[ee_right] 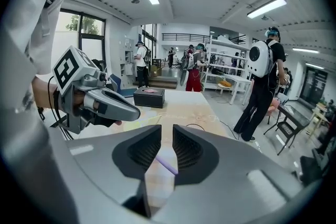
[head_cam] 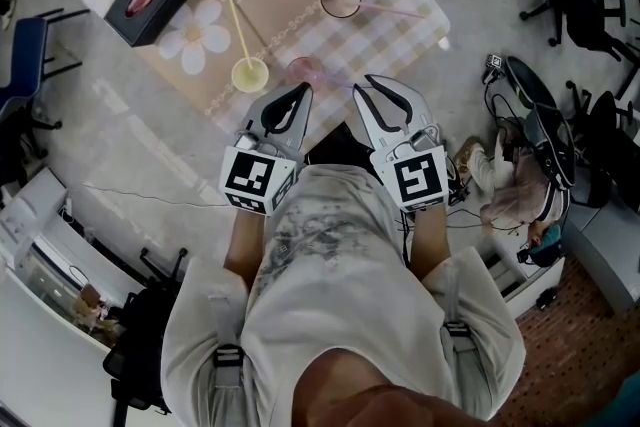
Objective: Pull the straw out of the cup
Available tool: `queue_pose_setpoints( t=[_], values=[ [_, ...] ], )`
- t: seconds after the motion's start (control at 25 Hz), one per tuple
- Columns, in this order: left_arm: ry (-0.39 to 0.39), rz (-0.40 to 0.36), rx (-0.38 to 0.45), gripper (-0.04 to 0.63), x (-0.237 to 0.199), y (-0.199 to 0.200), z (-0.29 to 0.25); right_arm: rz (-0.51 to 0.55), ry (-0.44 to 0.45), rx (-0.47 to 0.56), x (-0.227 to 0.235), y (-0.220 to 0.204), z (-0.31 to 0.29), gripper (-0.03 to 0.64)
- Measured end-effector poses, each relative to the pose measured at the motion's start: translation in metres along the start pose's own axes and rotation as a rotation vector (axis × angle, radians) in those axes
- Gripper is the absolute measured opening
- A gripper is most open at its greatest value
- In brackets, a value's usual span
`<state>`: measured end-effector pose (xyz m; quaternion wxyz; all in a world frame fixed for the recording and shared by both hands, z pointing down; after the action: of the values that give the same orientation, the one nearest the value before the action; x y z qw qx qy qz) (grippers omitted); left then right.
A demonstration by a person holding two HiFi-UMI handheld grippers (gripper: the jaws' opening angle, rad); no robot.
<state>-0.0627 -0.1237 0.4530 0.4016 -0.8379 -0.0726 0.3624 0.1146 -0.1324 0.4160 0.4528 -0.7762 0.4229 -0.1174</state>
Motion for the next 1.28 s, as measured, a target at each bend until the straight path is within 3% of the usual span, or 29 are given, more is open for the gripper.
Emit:
queue_pose_setpoints(
  t=[0.52,1.28],
  values=[
    [0.027,0.021,-0.013,0.005,-0.001,-0.005,-0.009,0.063,0.071,-0.017,0.004,-0.012,-0.011,0.109],
    [0.034,0.038,-0.031,0.005,-0.007,-0.011,-0.013,0.090,0.102,-0.095,-0.002,-0.025,-0.021,0.161]
  ],
)
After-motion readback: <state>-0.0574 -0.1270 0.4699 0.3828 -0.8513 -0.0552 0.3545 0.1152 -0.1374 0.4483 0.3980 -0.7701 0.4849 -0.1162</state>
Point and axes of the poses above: the fingertips, and each gripper's own axes: z backward along the fingers, x to its right, y out of its top, the point moved 9 cm from there along z, backward along the fingers, and after that the axes turned 11 degrees about z, right-handed, at the moved point
